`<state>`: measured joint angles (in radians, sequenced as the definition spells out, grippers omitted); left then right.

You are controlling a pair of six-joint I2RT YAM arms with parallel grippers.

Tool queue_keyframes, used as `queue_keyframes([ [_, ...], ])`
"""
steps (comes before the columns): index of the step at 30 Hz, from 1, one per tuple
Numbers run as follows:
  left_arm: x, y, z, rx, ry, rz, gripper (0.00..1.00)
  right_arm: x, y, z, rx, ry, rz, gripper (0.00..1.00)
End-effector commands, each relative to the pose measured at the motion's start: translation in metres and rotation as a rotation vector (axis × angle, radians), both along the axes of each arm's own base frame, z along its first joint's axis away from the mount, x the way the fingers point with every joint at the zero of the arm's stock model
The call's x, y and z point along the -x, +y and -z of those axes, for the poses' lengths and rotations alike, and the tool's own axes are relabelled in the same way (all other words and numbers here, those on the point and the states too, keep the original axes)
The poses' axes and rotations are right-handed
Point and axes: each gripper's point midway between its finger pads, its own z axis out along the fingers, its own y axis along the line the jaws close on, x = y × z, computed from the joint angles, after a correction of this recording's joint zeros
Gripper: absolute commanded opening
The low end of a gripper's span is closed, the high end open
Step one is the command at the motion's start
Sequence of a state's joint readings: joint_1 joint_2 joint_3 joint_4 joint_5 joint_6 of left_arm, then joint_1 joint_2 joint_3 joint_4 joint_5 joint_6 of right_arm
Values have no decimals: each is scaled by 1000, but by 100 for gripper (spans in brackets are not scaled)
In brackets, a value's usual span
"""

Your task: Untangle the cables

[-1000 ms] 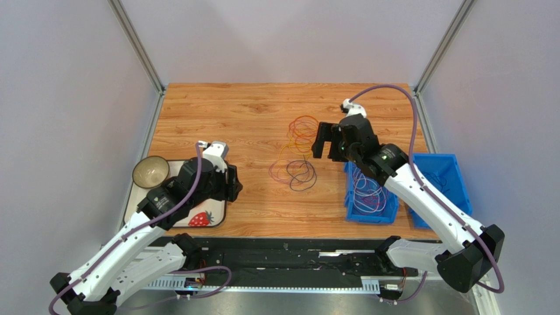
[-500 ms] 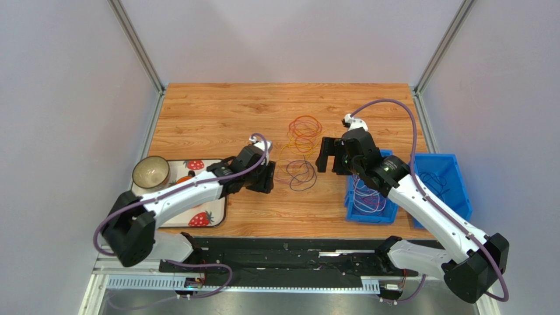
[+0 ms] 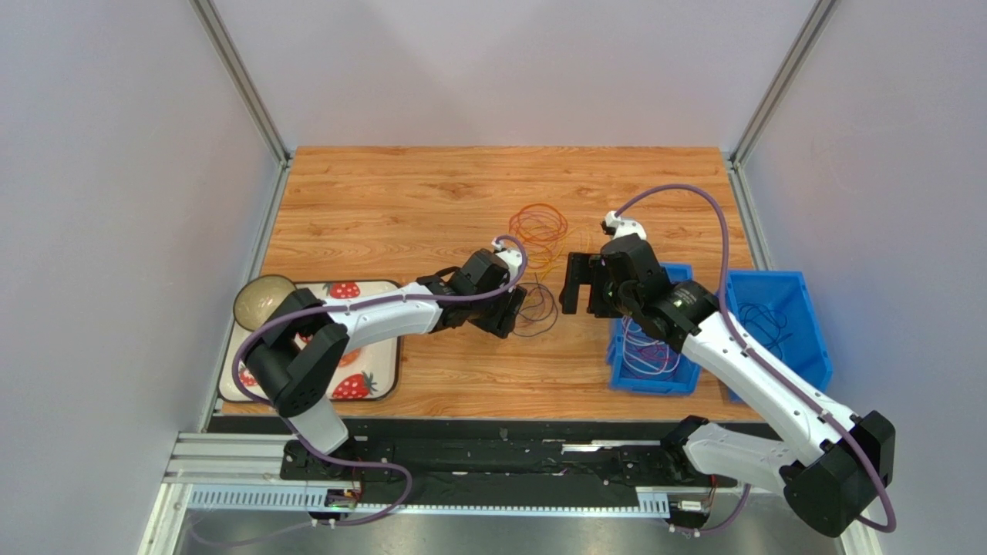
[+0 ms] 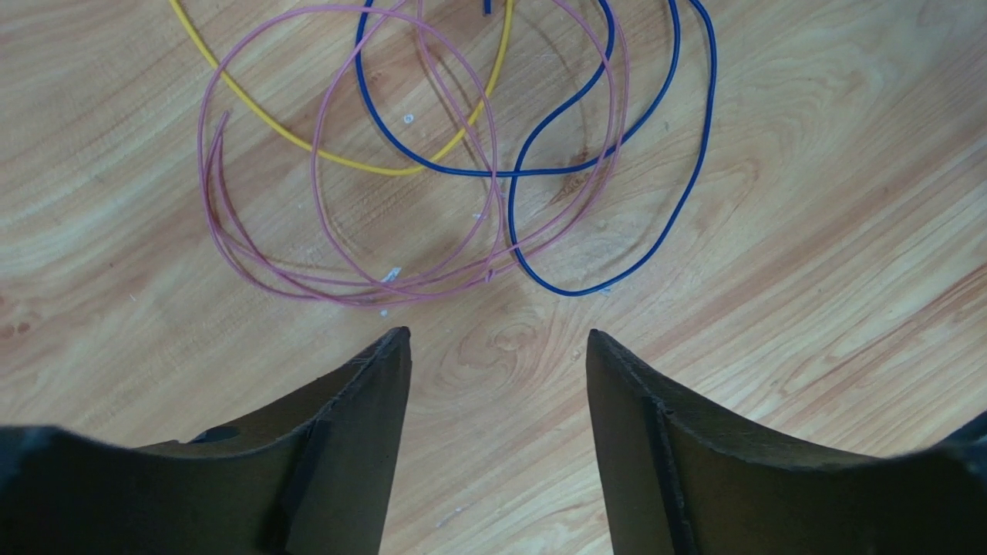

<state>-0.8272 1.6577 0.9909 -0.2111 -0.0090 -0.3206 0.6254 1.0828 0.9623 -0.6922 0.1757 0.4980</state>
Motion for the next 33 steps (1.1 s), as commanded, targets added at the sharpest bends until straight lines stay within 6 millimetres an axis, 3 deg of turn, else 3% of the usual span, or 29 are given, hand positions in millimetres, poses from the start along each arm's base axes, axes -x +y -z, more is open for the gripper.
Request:
queue_keyframes([
  [1, -17, -21, -20, 33, -114, 119, 70, -5, 4, -2, 3, -23, -21, 100],
  [14, -22, -42, 6, -3, -149, 333, 72, -7, 8, 9, 15, -2, -41, 100],
  [19, -26, -37, 16, -31, -116, 319, 71, -6, 8, 11, 24, 6, -43, 100],
  [22, -24, -36, 10, -10, -121, 295, 70, -7, 8, 10, 24, 5, -42, 100],
  [33, 2, -11, 4, 43, -71, 209, 67, -7, 12, 16, 17, 25, -47, 100],
])
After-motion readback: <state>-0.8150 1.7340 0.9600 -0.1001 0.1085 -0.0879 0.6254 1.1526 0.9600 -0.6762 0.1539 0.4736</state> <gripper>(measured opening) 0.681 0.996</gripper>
